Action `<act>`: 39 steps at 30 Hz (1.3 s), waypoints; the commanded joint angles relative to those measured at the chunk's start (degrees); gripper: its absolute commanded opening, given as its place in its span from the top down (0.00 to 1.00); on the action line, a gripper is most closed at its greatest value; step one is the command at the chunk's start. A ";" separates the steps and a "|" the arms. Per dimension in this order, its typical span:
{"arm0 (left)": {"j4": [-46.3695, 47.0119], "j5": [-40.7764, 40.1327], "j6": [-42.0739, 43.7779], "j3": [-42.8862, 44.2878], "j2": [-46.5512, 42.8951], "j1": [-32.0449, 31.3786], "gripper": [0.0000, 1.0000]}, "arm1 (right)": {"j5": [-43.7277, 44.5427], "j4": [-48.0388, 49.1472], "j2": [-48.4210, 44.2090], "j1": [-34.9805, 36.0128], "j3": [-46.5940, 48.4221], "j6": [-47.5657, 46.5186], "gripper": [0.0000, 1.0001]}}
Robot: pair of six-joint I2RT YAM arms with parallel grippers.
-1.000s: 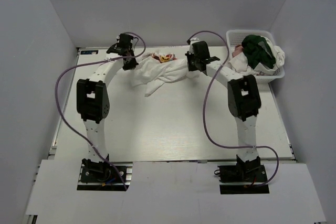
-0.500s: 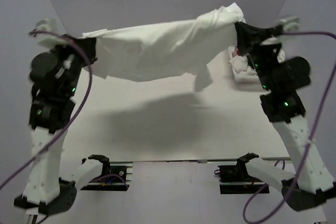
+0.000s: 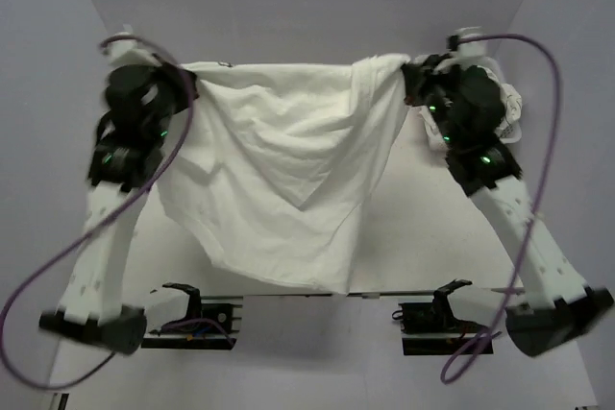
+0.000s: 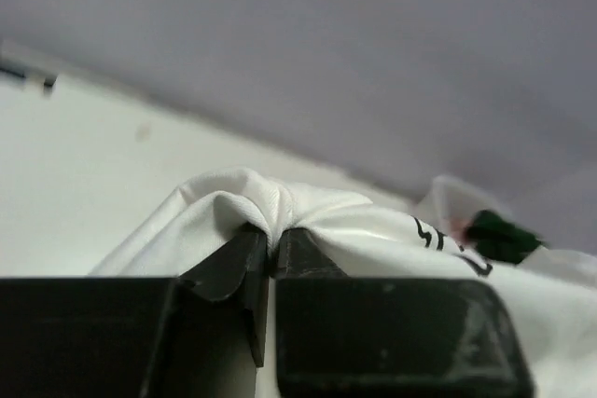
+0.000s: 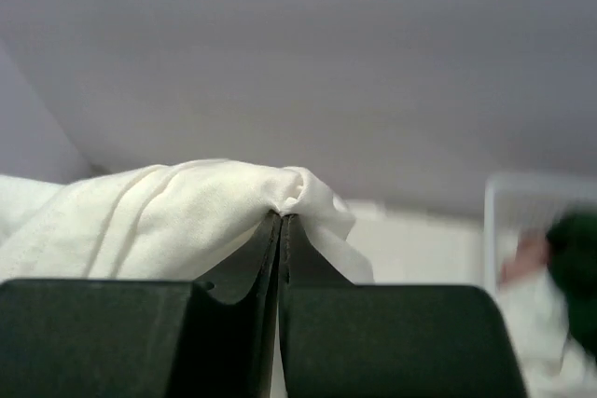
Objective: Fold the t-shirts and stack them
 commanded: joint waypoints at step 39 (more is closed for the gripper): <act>7.17 7.31 -14.43 -46.56 18.13 -0.43 0.00 | 10.09 -22.87 60.01 29.03 11.41 -7.86 0.41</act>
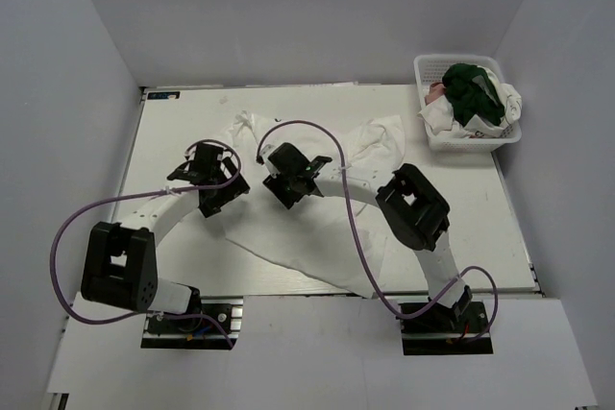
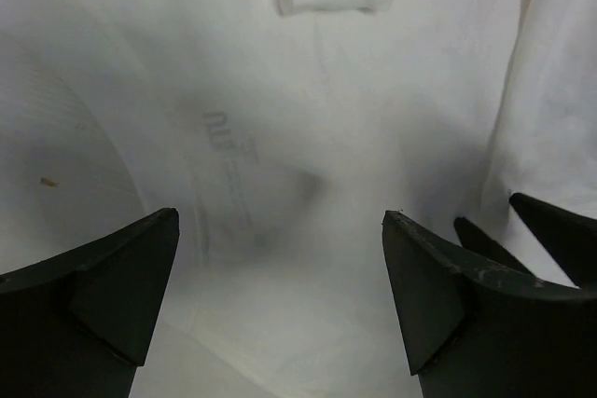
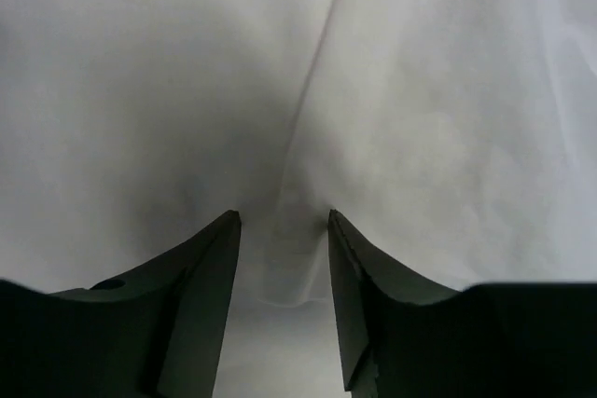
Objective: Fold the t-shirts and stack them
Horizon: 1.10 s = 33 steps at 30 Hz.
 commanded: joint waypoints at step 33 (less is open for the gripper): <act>-4.01 -1.64 3.43 3.40 9.65 -0.17 0.00 | 26.45 45.51 10.19 -23.73 34.02 -9.41 0.10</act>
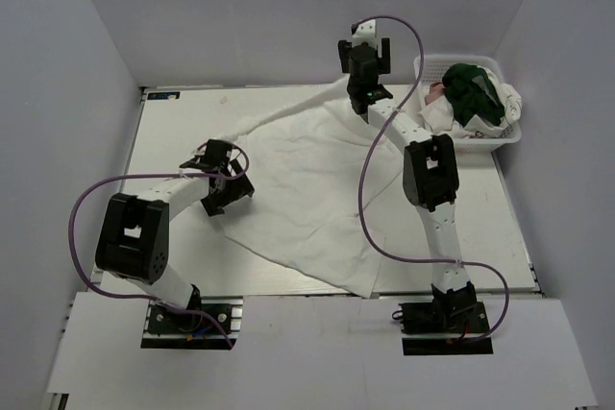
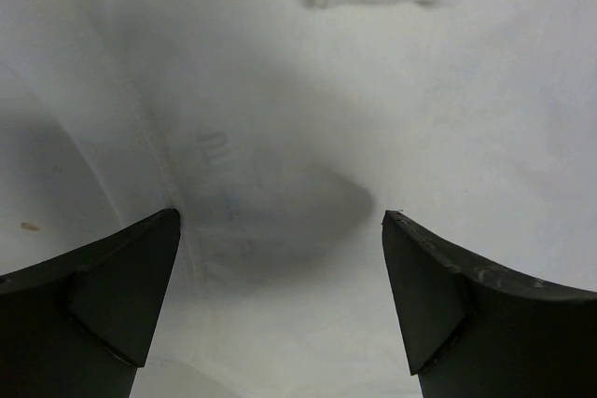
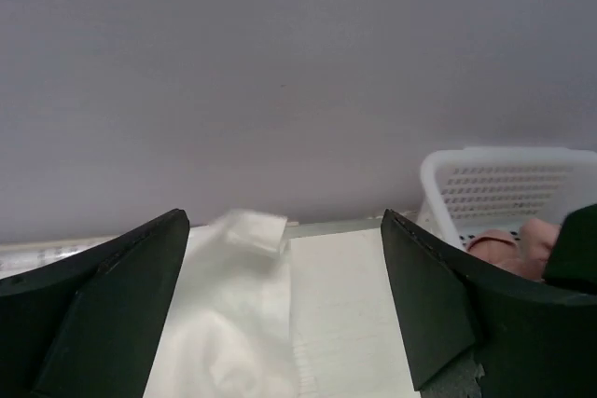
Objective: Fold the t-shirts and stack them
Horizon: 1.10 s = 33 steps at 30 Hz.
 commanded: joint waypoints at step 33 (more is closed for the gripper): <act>-15.99 -5.70 6.95 62.69 50.79 6.96 0.00 | -32.45 -37.98 -35.30 4.97 -63.65 28.72 0.10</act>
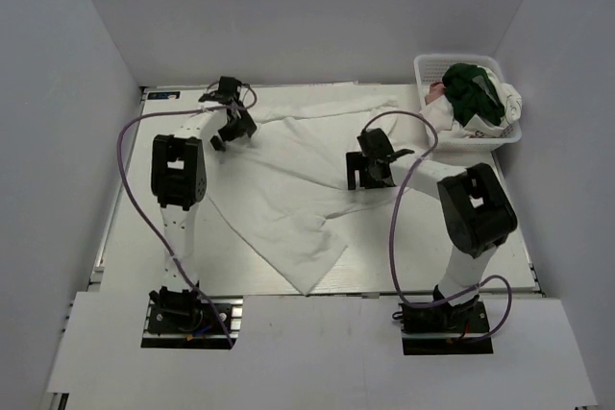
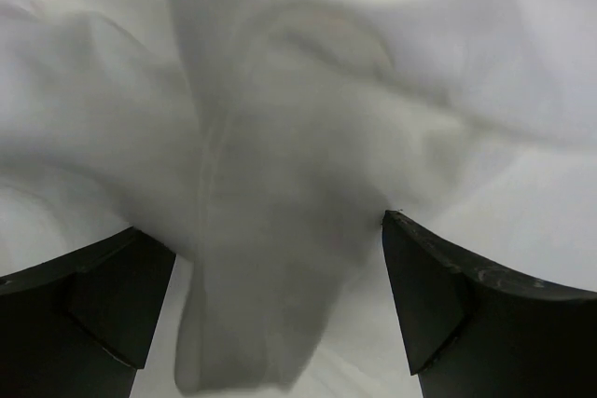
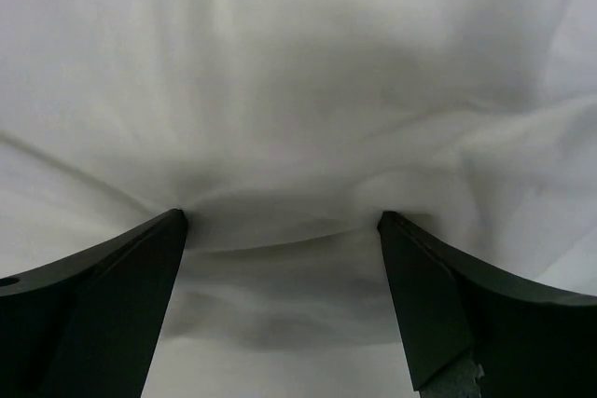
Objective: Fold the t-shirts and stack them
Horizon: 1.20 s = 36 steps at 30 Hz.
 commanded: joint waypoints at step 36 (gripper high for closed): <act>4.91 14.56 -2.59 -41.02 -44.52 2.68 0.00 | 9.45 -15.24 -31.55 -6.01 -15.64 18.01 0.10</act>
